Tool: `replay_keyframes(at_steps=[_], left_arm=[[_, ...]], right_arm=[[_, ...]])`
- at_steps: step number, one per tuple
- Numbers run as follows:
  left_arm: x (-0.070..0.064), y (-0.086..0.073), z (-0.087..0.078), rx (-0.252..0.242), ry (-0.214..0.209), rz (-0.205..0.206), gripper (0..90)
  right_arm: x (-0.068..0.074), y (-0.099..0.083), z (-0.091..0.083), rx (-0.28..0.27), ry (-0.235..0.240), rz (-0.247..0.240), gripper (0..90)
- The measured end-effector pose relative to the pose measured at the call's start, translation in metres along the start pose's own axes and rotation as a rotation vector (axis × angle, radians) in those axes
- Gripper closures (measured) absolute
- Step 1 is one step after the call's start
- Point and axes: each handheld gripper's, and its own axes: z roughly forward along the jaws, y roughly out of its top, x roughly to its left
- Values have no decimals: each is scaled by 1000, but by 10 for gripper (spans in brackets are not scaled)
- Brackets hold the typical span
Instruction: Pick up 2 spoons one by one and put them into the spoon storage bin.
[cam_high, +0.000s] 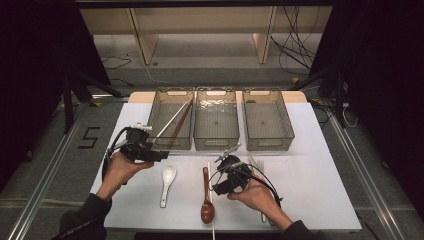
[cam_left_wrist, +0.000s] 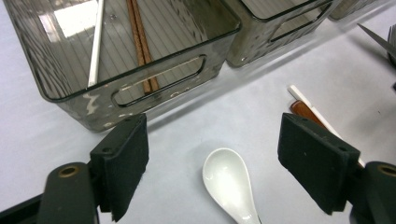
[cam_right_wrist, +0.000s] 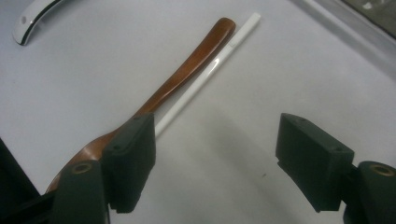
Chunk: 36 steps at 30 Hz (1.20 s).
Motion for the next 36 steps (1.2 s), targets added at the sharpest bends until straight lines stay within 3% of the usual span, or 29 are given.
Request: replay_keyframes(at_steps=[5,12,19,36], left_arm=[[-9,-11,-4,-21,-21,4,227],[-19,-24,-6,-10,-30,17,217],[-22,-30,-11,-13,-31,25,215],[-22,-39,-7,18,-24,29,215]], right_arm=[[3,5,10,18,-4,4,306],[4,9,23,44,-5,3,316],[5,12,34,69,-10,9,323],[11,13,39,90,-22,-8,336]])
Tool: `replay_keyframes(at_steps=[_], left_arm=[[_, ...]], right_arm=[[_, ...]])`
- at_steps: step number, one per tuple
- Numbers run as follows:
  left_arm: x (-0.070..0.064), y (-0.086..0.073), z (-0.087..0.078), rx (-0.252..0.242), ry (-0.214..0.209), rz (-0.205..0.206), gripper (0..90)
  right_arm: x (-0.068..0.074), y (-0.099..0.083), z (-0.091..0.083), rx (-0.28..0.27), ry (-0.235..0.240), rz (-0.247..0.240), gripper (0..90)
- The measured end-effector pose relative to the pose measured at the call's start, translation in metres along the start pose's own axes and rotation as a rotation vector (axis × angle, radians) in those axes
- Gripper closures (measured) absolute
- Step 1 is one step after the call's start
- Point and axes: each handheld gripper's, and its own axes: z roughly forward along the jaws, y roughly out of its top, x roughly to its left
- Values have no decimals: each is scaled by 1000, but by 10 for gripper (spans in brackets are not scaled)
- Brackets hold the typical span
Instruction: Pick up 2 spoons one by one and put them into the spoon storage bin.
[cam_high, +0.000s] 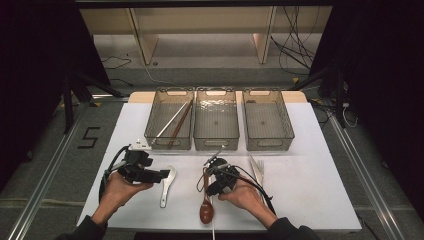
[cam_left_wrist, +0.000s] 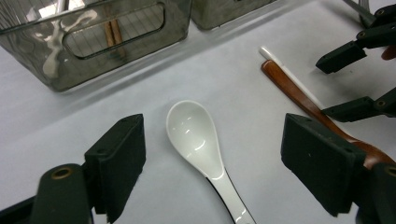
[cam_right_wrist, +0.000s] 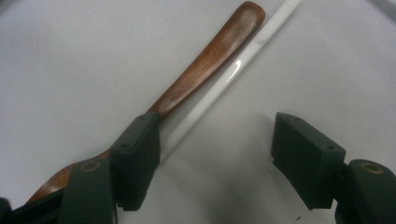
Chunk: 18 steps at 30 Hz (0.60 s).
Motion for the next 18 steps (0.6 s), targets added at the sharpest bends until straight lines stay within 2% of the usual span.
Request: replay_keyframes(at_steps=[6,10,18], left_arm=[[1,-1,-1,-2,5,0,215],[1,-1,-1,-1,4,-6,215],[0,-2,0,7,5,3,215]], right_arm=[[1,0,0,3,4,-6,336],[5,-1,0,4,-13,-23,337],[7,-1,0,8,-4,-26,337]])
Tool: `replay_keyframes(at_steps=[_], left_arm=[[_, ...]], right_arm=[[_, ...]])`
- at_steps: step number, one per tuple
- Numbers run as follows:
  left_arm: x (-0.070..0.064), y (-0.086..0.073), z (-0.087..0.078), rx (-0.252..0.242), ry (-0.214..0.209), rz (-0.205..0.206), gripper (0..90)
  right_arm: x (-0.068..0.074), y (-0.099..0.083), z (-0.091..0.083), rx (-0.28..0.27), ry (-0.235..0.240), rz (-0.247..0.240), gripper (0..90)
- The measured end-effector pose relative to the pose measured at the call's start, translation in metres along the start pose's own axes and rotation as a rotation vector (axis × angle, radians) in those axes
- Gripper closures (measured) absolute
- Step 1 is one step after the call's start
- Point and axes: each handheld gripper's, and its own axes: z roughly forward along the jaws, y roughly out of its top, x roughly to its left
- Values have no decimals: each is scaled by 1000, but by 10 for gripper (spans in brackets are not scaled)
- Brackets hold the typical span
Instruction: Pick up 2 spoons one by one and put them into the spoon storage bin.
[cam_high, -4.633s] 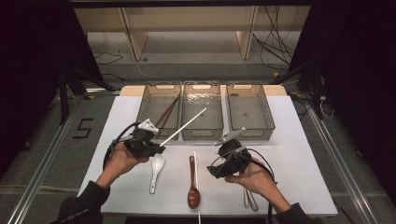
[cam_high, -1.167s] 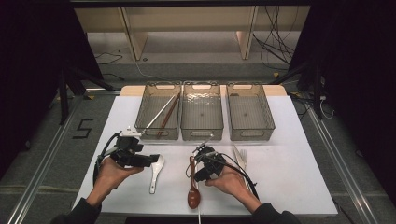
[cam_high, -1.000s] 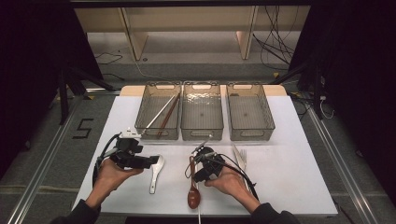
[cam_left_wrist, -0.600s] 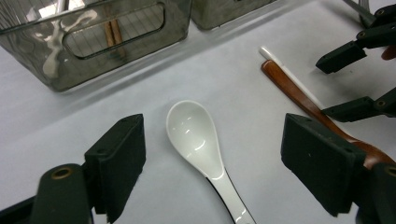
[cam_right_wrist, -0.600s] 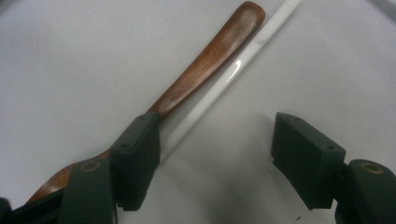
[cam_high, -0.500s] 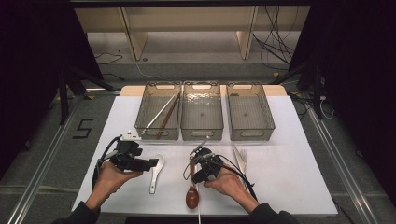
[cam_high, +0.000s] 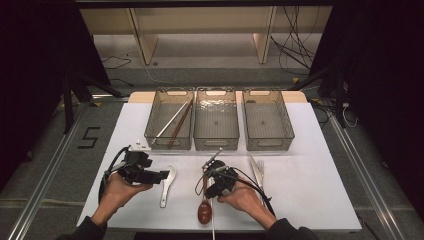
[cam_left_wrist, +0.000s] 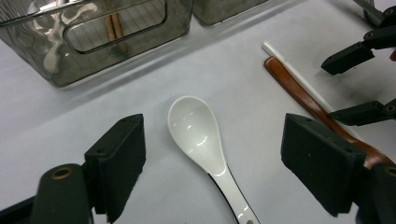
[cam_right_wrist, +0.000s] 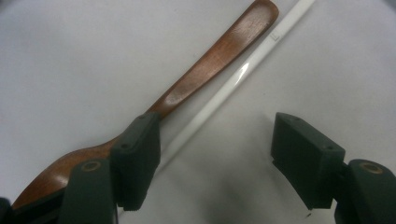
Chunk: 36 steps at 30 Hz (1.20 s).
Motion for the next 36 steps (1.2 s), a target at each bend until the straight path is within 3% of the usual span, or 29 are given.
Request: replay_keyframes(at_steps=[14,18,29,36], left_arm=[[-2,-1,1,5,0,5,215],[-2,-1,2,5,2,3,215],[-2,-1,2,11,2,8,215],[-1,-2,3,14,1,8,215]], right_arm=[[5,-2,0,7,-5,-16,339],[10,-5,3,26,-44,-56,340],[9,-5,-2,62,-18,-84,515],[8,-5,-4,109,-30,-110,596]])
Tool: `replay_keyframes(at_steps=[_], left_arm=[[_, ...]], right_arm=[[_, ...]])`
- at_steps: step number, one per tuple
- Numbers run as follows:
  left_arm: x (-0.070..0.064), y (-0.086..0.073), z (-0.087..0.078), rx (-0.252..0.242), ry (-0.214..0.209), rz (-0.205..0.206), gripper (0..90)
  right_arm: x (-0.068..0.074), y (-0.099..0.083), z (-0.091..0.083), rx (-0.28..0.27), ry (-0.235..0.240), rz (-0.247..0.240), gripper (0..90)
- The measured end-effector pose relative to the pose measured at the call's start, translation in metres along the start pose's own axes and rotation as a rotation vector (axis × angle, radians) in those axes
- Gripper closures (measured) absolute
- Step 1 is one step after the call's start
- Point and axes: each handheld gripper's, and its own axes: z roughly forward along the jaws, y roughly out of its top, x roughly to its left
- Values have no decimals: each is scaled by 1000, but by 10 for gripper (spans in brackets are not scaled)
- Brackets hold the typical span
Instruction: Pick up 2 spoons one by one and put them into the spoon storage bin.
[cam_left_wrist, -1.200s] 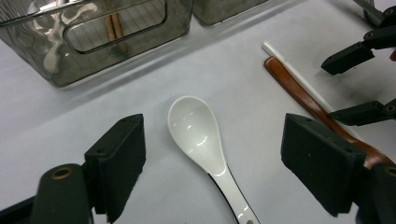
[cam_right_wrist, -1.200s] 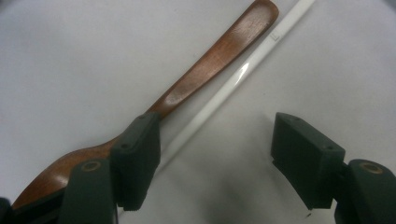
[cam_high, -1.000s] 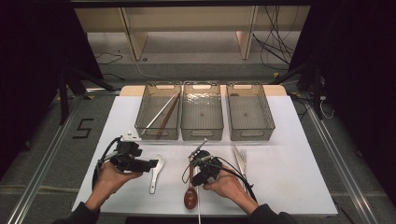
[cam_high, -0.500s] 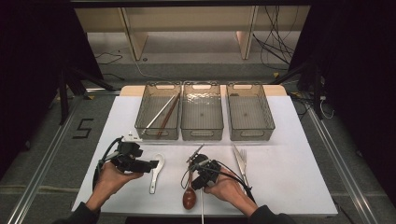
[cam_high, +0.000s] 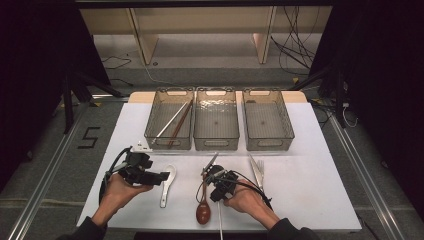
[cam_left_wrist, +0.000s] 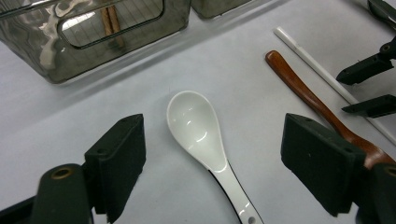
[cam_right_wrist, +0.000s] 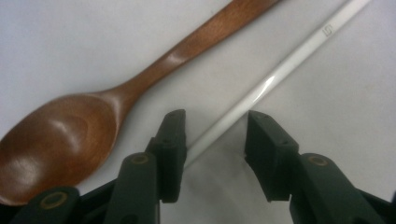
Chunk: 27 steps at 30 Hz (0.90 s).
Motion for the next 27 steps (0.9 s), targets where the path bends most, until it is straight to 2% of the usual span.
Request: replay_keyframes(at_steps=[12,20,27], left_arm=[[0,0,1,6,-3,2,216],[0,0,1,10,-5,8,216],[-1,0,1,10,-8,10,216]], right_arm=[[-6,-3,-2,45,15,-38,754],[-13,-4,-3,66,30,-16,837],[-15,-3,-3,73,35,-19,853]])
